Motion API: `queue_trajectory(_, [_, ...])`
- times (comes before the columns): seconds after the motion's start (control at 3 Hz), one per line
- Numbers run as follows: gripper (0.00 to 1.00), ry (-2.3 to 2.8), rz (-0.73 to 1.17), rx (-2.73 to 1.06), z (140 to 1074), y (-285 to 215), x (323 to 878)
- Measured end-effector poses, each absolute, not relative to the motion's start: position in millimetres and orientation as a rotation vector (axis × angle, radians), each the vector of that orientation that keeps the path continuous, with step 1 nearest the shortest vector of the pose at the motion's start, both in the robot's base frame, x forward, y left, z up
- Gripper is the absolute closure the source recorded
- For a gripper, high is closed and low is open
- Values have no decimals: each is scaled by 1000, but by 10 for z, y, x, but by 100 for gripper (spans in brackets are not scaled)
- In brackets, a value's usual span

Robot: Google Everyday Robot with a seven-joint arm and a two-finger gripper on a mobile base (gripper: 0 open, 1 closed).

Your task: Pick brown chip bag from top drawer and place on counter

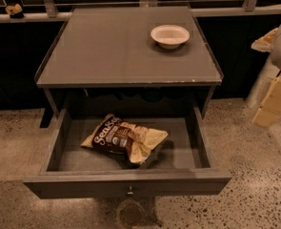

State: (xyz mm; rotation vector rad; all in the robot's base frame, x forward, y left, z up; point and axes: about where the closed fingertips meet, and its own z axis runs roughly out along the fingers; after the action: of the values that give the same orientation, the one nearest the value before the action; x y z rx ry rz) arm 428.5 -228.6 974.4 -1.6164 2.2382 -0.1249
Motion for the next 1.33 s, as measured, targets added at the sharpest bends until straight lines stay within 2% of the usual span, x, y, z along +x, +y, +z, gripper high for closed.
queue_trajectory(0.67, [0,2327,-51,-1513,9200,-2501,4291])
queue_trajectory(1.33, [0,2305,69,-1584,8451,-2338,4574])
